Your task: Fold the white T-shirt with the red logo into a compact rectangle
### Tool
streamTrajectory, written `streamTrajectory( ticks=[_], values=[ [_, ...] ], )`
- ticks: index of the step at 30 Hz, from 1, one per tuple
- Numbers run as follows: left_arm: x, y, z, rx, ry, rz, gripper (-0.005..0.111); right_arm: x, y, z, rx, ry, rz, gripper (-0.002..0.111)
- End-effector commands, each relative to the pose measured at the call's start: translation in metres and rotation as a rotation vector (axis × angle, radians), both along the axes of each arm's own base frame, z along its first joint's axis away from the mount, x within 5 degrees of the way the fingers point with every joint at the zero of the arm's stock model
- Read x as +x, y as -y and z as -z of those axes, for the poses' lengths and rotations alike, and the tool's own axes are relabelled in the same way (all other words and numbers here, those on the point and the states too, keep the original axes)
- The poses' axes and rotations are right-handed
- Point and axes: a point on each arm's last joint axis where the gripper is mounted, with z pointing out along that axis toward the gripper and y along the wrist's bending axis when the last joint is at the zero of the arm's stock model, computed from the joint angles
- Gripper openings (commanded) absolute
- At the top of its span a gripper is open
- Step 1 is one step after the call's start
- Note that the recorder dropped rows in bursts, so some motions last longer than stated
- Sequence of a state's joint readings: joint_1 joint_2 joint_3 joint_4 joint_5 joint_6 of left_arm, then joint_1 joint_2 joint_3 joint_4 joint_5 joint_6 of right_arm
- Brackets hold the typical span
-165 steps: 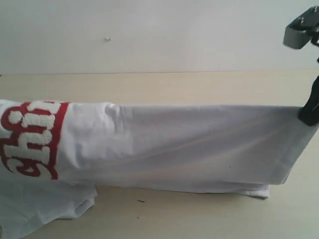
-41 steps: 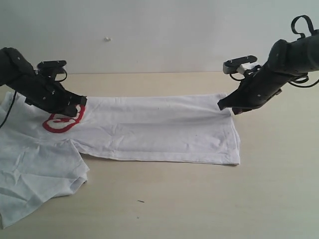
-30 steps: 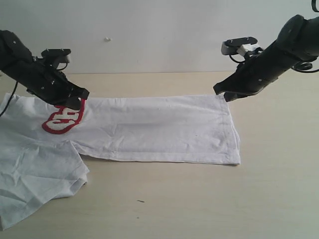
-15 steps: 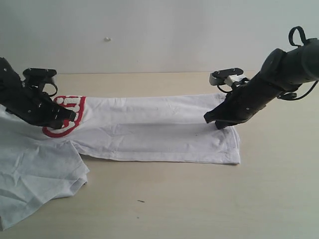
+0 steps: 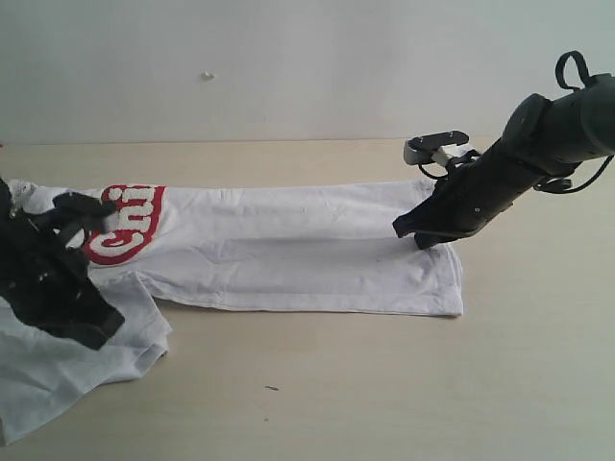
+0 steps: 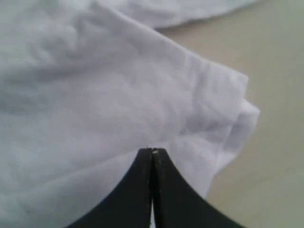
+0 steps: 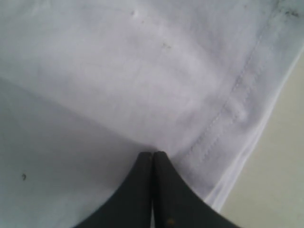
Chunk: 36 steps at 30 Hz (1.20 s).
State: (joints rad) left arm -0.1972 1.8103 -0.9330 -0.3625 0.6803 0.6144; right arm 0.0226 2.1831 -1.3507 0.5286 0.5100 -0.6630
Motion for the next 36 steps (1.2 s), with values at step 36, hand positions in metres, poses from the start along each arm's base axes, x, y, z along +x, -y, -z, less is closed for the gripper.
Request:
streamTrajectory(
  ticks=[36],
  values=[
    [0.118,-0.010,0.015,-0.060,0.375,-0.425,0.000,-0.034,-0.109,-0.003,0.123,-0.095,-0.364,0.000]
  ],
)
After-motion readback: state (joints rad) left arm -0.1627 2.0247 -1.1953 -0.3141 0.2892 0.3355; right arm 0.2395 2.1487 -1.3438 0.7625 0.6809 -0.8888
